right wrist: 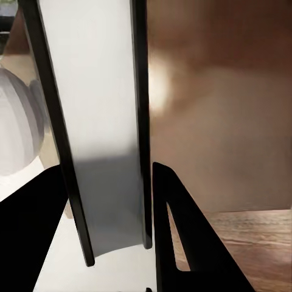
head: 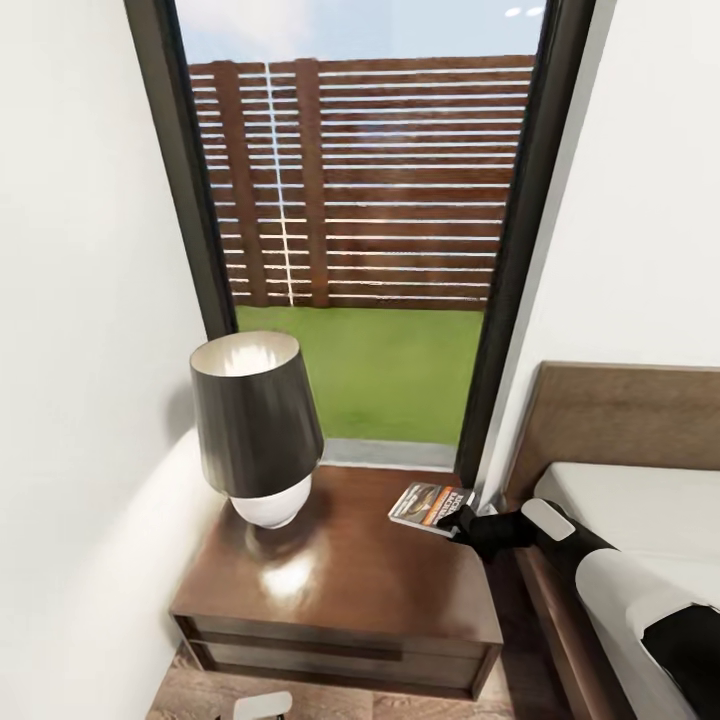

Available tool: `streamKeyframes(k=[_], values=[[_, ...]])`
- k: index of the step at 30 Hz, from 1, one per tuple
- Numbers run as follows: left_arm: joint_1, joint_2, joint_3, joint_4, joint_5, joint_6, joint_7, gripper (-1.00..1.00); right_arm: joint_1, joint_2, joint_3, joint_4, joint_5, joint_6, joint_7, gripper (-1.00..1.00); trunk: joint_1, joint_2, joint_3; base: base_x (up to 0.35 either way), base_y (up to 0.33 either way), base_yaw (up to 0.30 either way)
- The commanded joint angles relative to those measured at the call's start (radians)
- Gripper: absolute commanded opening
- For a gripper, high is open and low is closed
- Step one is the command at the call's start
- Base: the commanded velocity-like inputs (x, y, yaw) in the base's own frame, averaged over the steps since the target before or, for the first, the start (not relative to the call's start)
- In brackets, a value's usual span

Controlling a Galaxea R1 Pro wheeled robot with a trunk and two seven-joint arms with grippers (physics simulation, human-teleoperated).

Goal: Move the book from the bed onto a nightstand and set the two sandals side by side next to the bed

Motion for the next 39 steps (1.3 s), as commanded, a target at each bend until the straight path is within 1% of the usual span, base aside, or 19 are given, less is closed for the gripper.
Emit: streamKeyframes(k=[1, 8, 22, 39], values=[[-0.002, 0.001, -0.008, -0.001, 0.011, -0.008, 0.006, 1.0, -0.001, -0.001, 0.006, -0.001, -0.007, 0.001, -0.004, -1.0, 0.0, 0.0, -0.001, 0.07, 0.0, 0.0], [-0.002, 0.001, -0.008, 0.0, 0.011, -0.008, 0.006, 1.0, -0.001, -0.001, 0.006, -0.001, -0.008, 0.001, -0.004, -1.0, 0.0, 0.0, -0.001, 0.029, 0.0, 0.0], [-0.002, 0.001, -0.021, 0.01, 0.009, -0.008, 0.006, 1.0, -0.001, 0.001, 0.006, -0.005, -0.007, 0.003, -0.001, -1.0, 0.054, -0.098, -0.045, 0.002, 0.0, 0.0], [-0.002, 0.001, -0.022, 0.01, 0.009, -0.008, 0.006, 1.0, -0.001, 0.004, 0.014, -0.019, -0.001, 0.015, 0.001, -1.0, 0.119, -0.217, -0.098, 0.0, 0.0, 0.0]])
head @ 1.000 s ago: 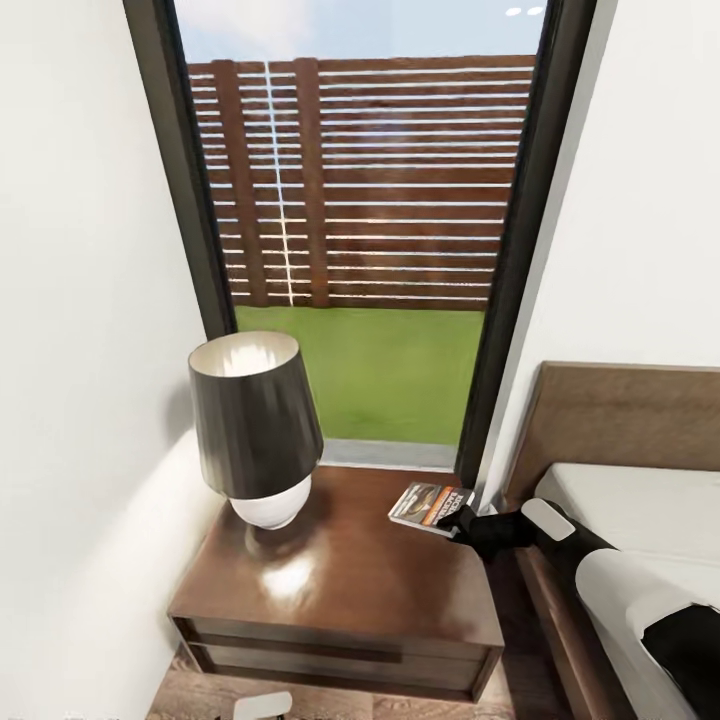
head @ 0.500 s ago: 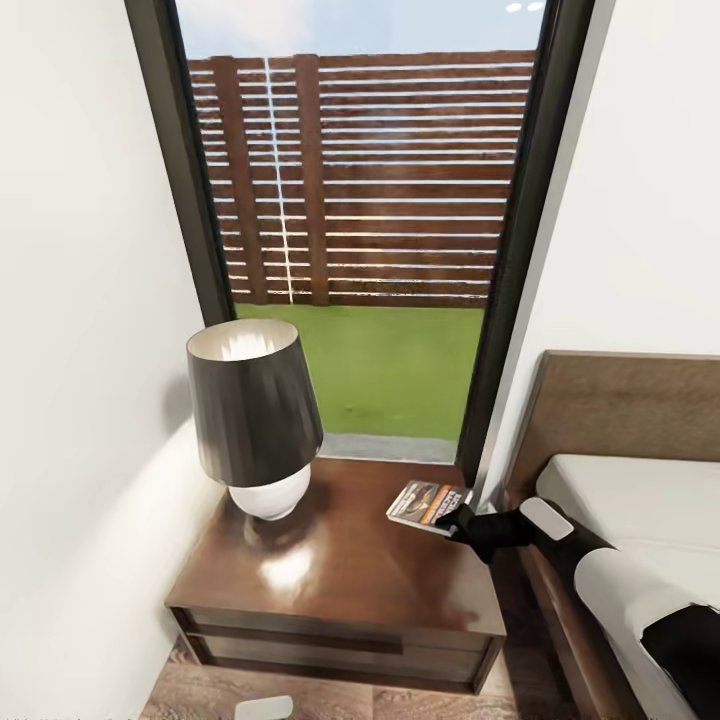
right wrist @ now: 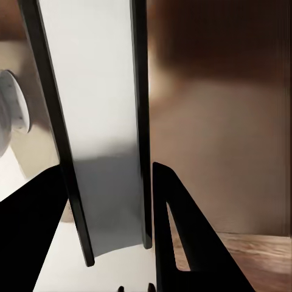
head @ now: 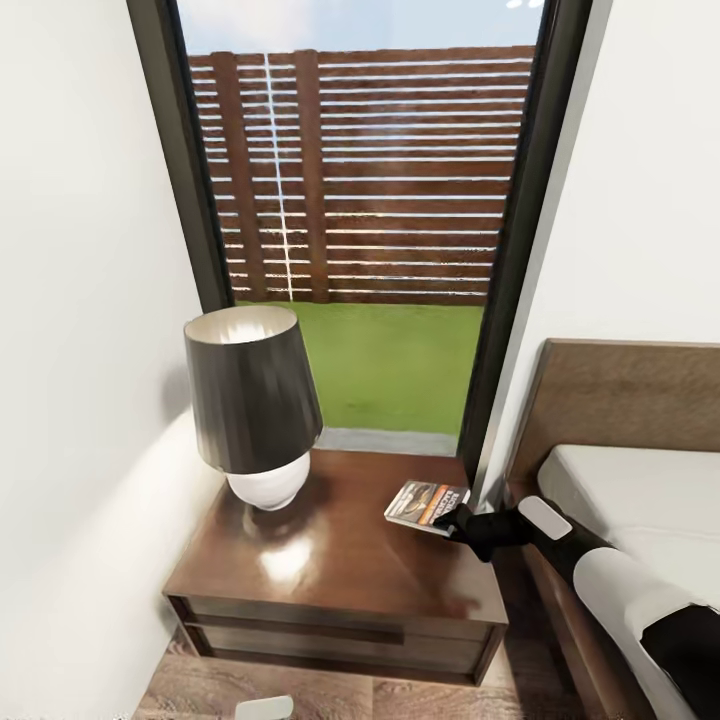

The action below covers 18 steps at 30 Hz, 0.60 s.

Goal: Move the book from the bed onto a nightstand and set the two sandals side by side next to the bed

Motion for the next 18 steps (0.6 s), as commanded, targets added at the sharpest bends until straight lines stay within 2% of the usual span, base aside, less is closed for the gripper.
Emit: streamKeyframes(k=[1, 5, 11, 18], values=[[-0.002, 0.001, -0.007, -0.001, 0.011, -0.008, 0.006, 1.0, -0.001, -0.001, 0.005, -0.001, -0.009, 0.002, -0.004, -1.0, 0.004, -0.008, -0.004, 0.0, 0.0, 0.0], [-0.002, 0.001, -0.007, -0.001, 0.011, -0.008, 0.007, 1.0, -0.001, -0.001, 0.008, 0.0, -0.005, 0.003, -0.01, -1.0, 0.019, -0.036, -0.017, 0.0, 0.0, 0.0], [-0.002, 0.001, -0.007, 0.0, 0.012, -0.008, 0.008, 1.0, -0.001, 0.001, 0.012, 0.01, -0.003, 0.043, -0.017, -1.0, 0.042, -0.078, -0.035, 0.0, 0.0, 0.0], [-0.002, 0.001, -0.007, -0.001, 0.01, -0.008, 0.008, 1.0, -0.001, 0.001, 0.013, 0.011, -0.003, 0.051, -0.016, -1.0, 0.042, -0.078, -0.035, 0.0, 0.0, 0.0]])
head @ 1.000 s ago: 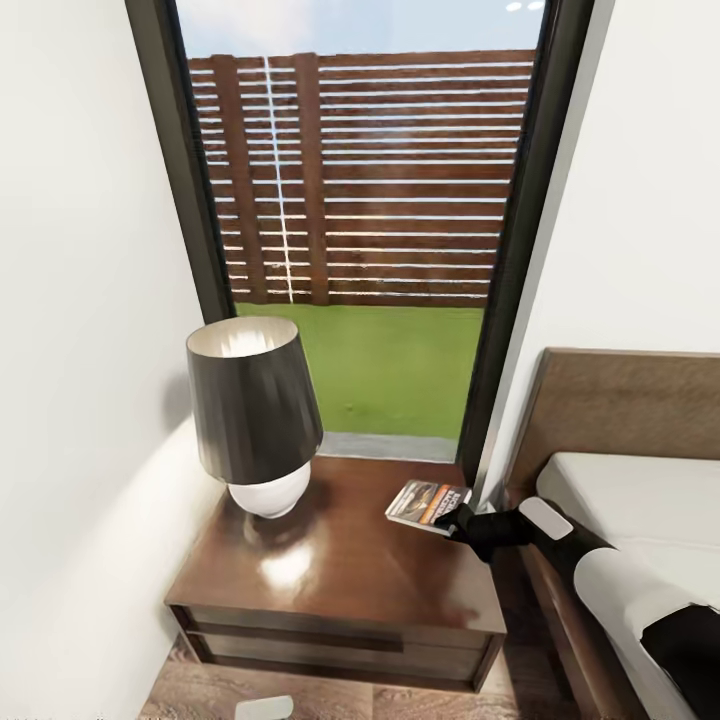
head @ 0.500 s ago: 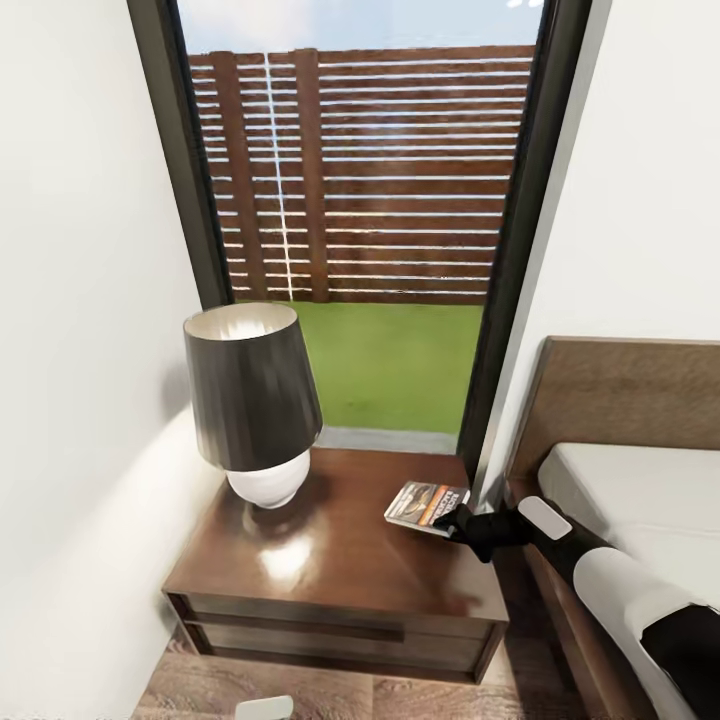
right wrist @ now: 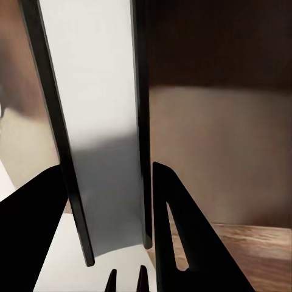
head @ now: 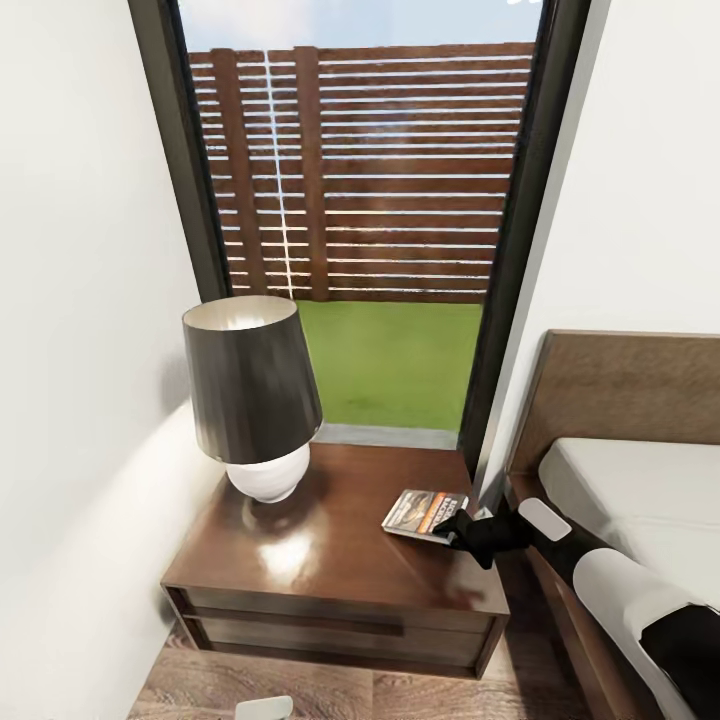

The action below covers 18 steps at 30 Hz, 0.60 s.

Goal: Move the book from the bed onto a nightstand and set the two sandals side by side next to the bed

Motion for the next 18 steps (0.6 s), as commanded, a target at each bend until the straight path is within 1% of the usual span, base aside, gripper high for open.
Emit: streamKeyframes(k=[1, 2, 11, 18], values=[[-0.002, 0.001, -0.007, -0.001, 0.011, -0.008, 0.006, 1.0, -0.001, -0.001, 0.006, -0.001, -0.009, 0.002, -0.004, -1.0, 0.0, 0.0, -0.001, 0.0, 0.0, 0.0], [-0.002, 0.001, -0.007, -0.001, 0.011, -0.008, 0.006, 1.0, -0.001, -0.001, 0.006, -0.001, -0.009, 0.002, -0.004, -1.0, 0.0, 0.0, -0.001, 0.0, 0.0, 0.0], [-0.002, 0.001, -0.007, 0.0, 0.012, -0.008, 0.006, 1.0, -0.001, -0.001, 0.006, -0.001, -0.009, 0.002, -0.003, -1.0, 0.034, -0.063, -0.029, 0.0, 0.0, 0.0], [-0.002, 0.001, -0.008, -0.001, 0.011, -0.008, 0.006, 1.0, -0.001, -0.002, 0.004, -0.001, -0.01, 0.002, -0.003, -1.0, 0.034, -0.063, -0.029, 0.0, 0.0, 0.0]])
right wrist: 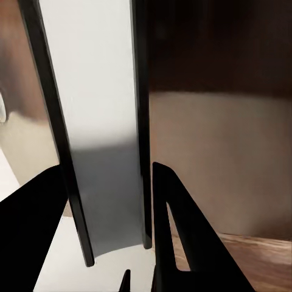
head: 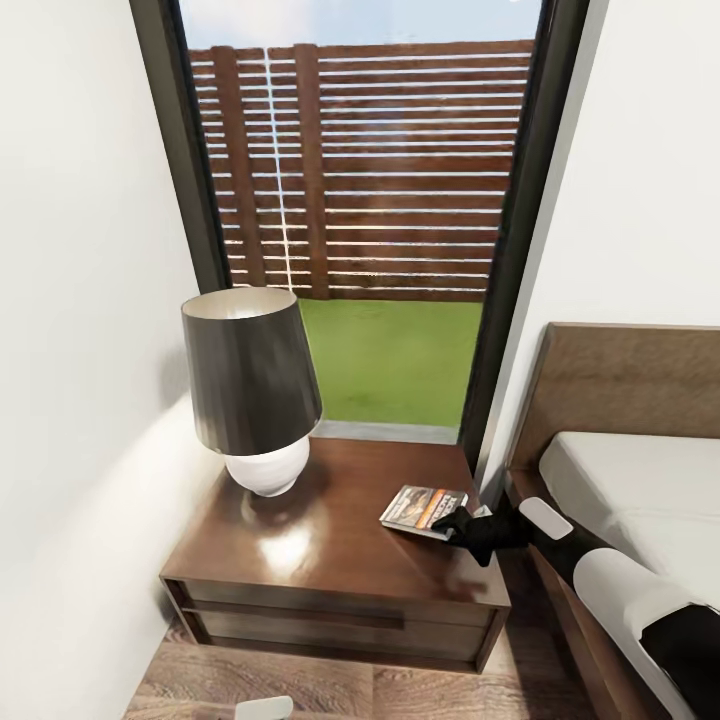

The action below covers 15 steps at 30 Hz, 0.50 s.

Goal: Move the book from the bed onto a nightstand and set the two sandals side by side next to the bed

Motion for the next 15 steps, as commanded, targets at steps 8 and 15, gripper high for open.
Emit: streamKeyframes(k=[8, 15], values=[[-0.001, 0.001, -0.007, -0.001, 0.011, -0.009, 0.006, 1.0, 0.0, -0.001, 0.012, 0.0, 0.026, 0.001, -0.004, 1.0, 0.0, 0.0, -0.001, 0.0, 0.0, 0.0], [-0.001, 0.0, -0.007, -0.001, 0.011, -0.008, 0.006, 1.0, 0.0, -0.001, 0.011, 0.0, 0.025, 0.001, -0.004, 1.0, -0.015, 0.028, 0.012, 0.0, 0.0, 0.0]])
